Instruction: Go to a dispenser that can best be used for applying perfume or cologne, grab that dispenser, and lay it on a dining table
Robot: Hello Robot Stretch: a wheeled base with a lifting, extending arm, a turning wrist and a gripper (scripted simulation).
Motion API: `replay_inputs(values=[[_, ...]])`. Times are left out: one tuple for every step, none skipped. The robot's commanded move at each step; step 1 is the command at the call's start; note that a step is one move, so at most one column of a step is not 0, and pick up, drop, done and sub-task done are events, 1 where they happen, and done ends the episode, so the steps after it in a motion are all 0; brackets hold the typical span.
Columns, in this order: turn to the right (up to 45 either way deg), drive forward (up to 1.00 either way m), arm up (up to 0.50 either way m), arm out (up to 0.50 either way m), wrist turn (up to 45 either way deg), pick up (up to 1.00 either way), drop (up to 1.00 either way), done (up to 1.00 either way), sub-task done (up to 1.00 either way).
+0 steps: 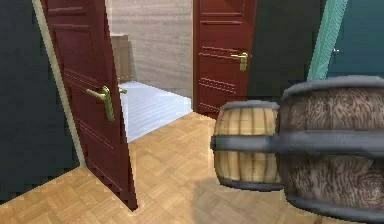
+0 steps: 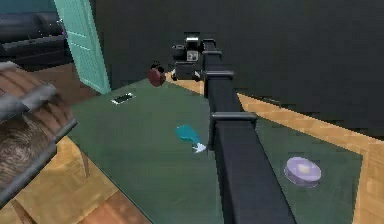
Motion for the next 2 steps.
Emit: replay_inputs(values=[[0.0, 0.0, 0.0, -0.08, 0.0, 0.0, 0.0, 0.0, 0.0], [0.0, 0.0, 0.0, 0.0, 0.0, 0.0, 0.0, 1.0, 0.0]])
